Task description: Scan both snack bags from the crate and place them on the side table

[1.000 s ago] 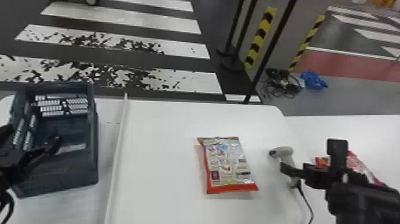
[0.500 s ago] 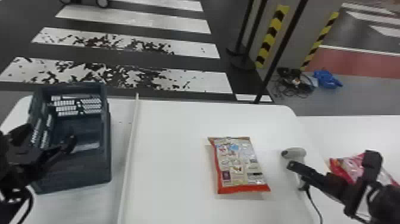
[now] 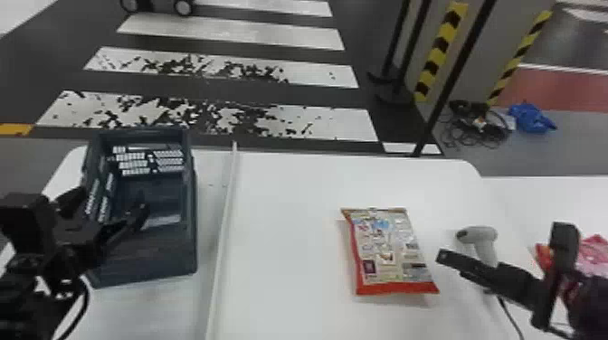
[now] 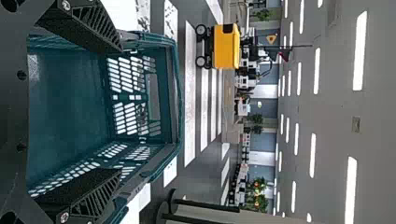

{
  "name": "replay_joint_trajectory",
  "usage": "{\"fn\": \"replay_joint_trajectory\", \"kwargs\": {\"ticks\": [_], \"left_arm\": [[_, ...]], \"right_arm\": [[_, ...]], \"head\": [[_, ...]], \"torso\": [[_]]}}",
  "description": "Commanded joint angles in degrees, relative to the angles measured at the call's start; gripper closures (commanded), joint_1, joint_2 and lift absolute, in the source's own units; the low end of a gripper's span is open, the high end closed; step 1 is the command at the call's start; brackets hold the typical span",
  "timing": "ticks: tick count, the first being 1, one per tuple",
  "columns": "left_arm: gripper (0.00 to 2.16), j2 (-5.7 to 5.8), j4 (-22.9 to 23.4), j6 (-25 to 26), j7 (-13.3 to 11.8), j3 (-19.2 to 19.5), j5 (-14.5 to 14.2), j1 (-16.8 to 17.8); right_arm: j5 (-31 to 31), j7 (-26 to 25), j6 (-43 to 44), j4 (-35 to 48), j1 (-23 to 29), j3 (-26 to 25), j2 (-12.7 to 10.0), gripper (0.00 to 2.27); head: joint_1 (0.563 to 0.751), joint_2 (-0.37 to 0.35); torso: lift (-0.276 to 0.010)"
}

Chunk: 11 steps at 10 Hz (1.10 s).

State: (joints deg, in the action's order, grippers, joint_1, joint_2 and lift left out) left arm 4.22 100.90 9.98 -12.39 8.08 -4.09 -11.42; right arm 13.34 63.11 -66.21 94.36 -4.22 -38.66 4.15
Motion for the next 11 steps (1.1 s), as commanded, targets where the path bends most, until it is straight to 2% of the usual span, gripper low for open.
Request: {"fn": "replay_joint_trajectory", "kwargs": {"ticks": [1, 7, 8, 9, 10, 11], "left_arm": [[0.09, 0.18, 0.0, 0.0, 0.0, 0.0, -0.1, 0.0], [0.09, 0.44, 0.0, 0.0, 0.0, 0.0, -0.2, 0.0], [0.09, 0.44, 0.0, 0.0, 0.0, 0.0, -0.3, 0.0], [0.09, 0.53, -0.1, 0.0, 0.0, 0.0, -0.3, 0.0], [0.09, 0.44, 0.0, -0.2, 0.0, 0.0, -0.3, -0.1], [0.09, 0.44, -0.1, -0.2, 0.0, 0.1, -0.4, -0.2]], "right_arm": [[1.8, 0.0, 0.5, -1.2, -0.1, 2.5, 0.0, 0.10], [5.5, 0.8, 3.0, -3.0, 1.0, 9.3, 0.0, 0.10], [6.7, 0.7, 4.0, -3.1, 1.0, 10.2, 0.0, 0.18], [8.4, 0.8, 6.8, -3.4, 1.1, 11.0, 0.0, 0.97], [10.6, -0.9, 7.9, -3.7, 1.2, 11.8, -0.5, 2.18], [11.4, -0.5, 10.2, -3.9, 1.6, 11.9, -0.5, 2.24]], "head": [[0.695, -0.131], [0.695, -0.072], [0.695, -0.068], [0.695, -0.066], [0.695, -0.066], [0.695, -0.068]], "torso": [[-0.098], [-0.098], [-0.098], [-0.098], [-0.098], [-0.098]]}}
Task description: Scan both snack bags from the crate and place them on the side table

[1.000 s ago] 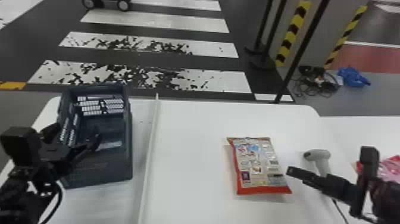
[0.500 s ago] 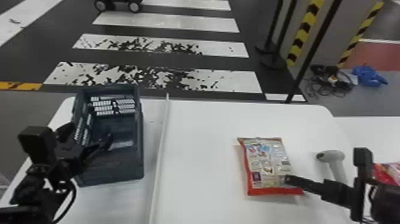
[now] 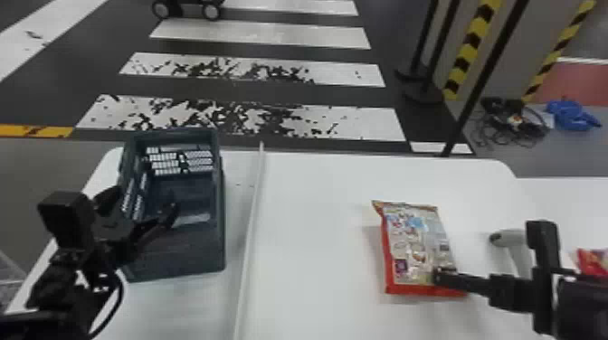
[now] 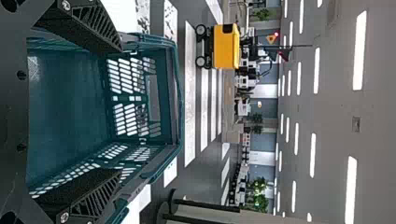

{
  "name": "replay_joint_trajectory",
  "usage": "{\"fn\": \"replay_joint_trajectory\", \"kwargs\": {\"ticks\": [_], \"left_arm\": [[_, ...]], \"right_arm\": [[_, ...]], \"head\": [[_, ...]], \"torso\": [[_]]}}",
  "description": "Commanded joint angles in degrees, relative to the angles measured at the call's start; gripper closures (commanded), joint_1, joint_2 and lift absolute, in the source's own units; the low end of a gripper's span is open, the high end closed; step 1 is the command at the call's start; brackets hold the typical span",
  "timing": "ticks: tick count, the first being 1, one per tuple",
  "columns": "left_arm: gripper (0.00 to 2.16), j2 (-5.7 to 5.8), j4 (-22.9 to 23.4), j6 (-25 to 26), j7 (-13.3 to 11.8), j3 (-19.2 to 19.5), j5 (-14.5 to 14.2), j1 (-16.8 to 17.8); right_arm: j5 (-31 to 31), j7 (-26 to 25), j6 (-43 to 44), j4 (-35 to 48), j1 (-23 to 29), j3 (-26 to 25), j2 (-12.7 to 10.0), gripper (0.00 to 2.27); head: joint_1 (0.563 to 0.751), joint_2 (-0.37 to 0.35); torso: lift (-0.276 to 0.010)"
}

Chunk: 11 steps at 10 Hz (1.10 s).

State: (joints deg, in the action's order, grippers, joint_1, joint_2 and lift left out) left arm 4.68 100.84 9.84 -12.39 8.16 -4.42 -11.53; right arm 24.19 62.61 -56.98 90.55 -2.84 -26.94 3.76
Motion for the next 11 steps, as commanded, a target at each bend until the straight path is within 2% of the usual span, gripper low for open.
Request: {"fn": "replay_joint_trajectory", "kwargs": {"ticks": [1, 3, 5, 7, 9, 11], "left_arm": [[0.09, 0.07, 0.0, 0.0, 0.0, 0.1, -0.1, -0.1], [0.09, -0.02, 0.1, -0.2, 0.0, 0.2, -0.1, -0.2], [0.09, 0.07, 0.0, -0.2, 0.0, 0.3, -0.1, -0.2], [0.09, 0.07, 0.1, -0.2, 0.0, 0.3, -0.1, -0.2], [0.09, -0.02, 0.1, -0.2, 0.0, 0.3, -0.1, -0.2], [0.09, 0.07, 0.0, -0.2, 0.0, 0.3, -0.1, -0.2]], "right_arm": [[0.6, 1.0, 1.8, -0.1, 0.6, 0.0, -0.1, 2.24], [-0.8, 3.7, 1.6, 0.9, 1.1, -2.7, -0.1, 2.24], [-6.3, 4.3, -4.7, 4.9, 1.0, -7.5, -0.1, 2.24], [-13.7, 4.4, -11.2, 9.3, -0.6, -14.6, 0.1, 2.24], [-16.6, 3.3, -11.7, 9.7, -5.2, -23.0, 0.0, 2.24], [-19.6, -5.8, -7.3, 9.0, -7.2, -28.3, 0.9, 2.24]], "head": [[0.695, -0.071], [0.695, -0.066], [0.695, -0.077], [0.695, -0.093], [0.695, -0.123], [0.695, -0.186]], "torso": [[-0.098], [-0.098], [-0.098], [-0.098], [-0.098], [-0.098]]}}
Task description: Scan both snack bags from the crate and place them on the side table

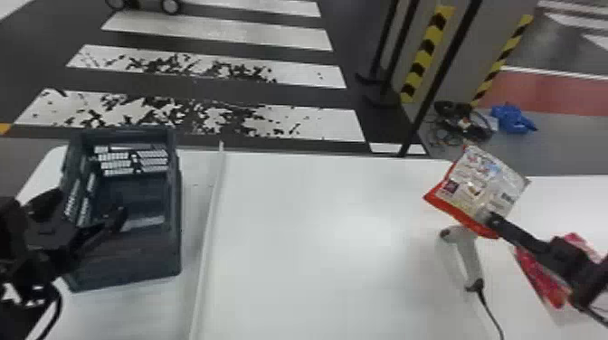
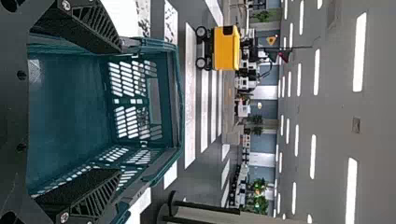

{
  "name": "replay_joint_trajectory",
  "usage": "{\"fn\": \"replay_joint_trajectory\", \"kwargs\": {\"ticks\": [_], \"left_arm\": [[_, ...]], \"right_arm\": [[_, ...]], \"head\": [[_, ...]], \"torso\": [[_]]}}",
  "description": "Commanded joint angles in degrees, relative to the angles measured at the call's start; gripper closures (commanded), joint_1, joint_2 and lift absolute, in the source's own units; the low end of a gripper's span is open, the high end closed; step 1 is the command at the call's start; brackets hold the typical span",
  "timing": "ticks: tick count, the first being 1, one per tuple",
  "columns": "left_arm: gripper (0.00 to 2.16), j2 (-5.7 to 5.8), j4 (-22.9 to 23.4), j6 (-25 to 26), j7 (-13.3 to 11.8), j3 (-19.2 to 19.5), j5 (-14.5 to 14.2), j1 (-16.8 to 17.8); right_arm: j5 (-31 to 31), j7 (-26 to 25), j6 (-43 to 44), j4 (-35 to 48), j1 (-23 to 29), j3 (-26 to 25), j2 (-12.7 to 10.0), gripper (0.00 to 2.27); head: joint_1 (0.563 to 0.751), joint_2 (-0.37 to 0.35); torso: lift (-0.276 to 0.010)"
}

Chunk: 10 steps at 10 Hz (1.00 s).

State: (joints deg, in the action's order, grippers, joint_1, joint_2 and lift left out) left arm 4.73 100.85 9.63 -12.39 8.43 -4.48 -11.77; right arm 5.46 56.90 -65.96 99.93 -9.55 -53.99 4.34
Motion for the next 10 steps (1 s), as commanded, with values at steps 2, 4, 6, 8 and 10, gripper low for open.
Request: {"fn": "replay_joint_trajectory", "kwargs": {"ticks": [2, 4, 6, 8, 10], "left_arm": [[0.09, 0.10, 0.0, 0.0, -0.1, 0.0, 0.0, 0.1], [0.09, 0.19, 0.0, 0.0, -0.1, -0.1, 0.0, 0.2], [0.09, 0.28, 0.1, 0.0, -0.2, 0.0, 0.0, 0.3], [0.09, 0.28, 0.1, 0.0, -0.2, -0.1, 0.0, 0.3], [0.09, 0.37, 0.0, 0.0, -0.2, -0.2, 0.0, 0.4]], "right_arm": [[-5.8, -9.0, 9.7, -4.4, -0.7, -5.1, 1.6, 2.24], [-7.0, -18.4, 20.1, -12.1, -0.8, -6.1, 3.7, 2.24], [-9.3, -25.3, 29.4, -20.6, -1.0, -6.3, 6.3, 2.24], [-10.1, -32.6, 35.4, -28.3, -2.1, -6.0, 9.2, 2.24], [-9.5, -35.3, 39.3, -33.8, -2.5, -5.1, 12.0, 2.24]], "head": [[0.695, -0.267], [0.695, -0.324], [0.695, -0.350], [0.695, -0.350], [0.695, -0.350]], "torso": [[-0.098], [-0.098], [-0.098], [-0.098], [-0.098]]}}
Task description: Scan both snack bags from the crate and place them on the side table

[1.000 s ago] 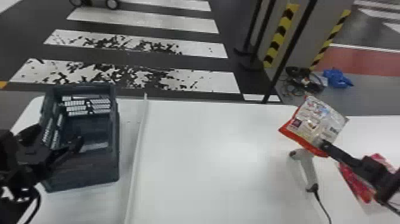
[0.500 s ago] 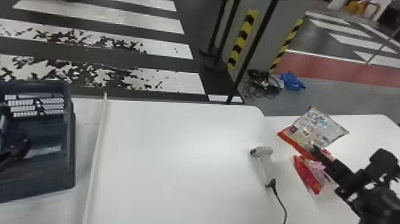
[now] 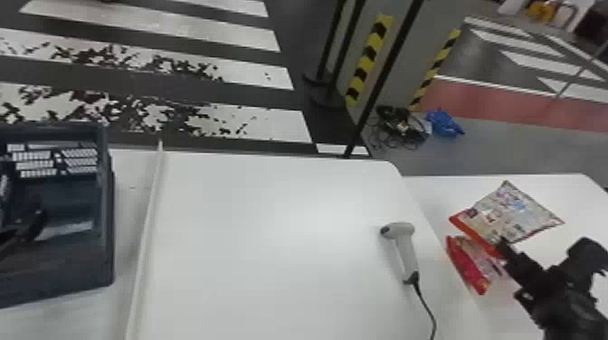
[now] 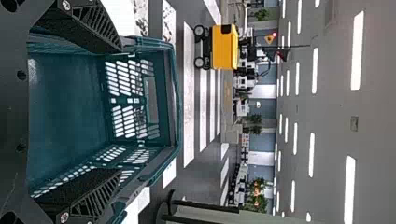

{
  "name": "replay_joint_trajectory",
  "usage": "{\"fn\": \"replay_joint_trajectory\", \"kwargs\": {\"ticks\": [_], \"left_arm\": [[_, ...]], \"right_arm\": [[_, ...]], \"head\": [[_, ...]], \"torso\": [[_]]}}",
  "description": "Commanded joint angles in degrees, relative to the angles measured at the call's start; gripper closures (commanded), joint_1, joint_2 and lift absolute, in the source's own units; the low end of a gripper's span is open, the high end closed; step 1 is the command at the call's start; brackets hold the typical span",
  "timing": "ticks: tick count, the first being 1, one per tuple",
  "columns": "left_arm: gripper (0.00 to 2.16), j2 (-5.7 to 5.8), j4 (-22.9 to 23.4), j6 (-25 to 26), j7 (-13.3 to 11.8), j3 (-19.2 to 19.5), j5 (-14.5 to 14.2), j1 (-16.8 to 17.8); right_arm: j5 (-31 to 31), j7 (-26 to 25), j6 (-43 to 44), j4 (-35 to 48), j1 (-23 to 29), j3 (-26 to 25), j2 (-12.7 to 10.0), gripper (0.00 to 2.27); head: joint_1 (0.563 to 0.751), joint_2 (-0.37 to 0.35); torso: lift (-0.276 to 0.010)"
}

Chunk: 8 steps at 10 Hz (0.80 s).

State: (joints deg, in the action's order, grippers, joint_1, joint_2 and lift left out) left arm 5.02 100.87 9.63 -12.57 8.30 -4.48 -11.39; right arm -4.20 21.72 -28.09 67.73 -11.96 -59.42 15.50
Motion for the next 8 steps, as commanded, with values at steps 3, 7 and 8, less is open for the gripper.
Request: {"fn": "replay_joint_trajectory", "kwargs": {"ticks": [3, 7, 8], "left_arm": [[0.09, 0.07, -0.1, -0.2, -0.2, -0.1, 0.0, 0.1], [0.09, 0.07, -0.4, -0.5, -0.2, -0.1, -0.5, 0.1], [0.09, -0.10, -0.2, -0.5, -0.2, 0.0, -0.7, 0.0]], "right_arm": [[0.9, -3.2, 4.6, -7.3, -0.9, 1.2, 3.2, 1.63], [2.3, -6.2, 7.7, -10.2, -1.5, 2.1, 3.8, 0.05], [2.4, -6.2, 10.2, -9.5, -1.1, 2.3, 3.2, 0.05]], "head": [[0.695, -0.350], [0.695, -0.350], [0.695, -0.350]], "torso": [[-0.098], [-0.098], [-0.098]]}}
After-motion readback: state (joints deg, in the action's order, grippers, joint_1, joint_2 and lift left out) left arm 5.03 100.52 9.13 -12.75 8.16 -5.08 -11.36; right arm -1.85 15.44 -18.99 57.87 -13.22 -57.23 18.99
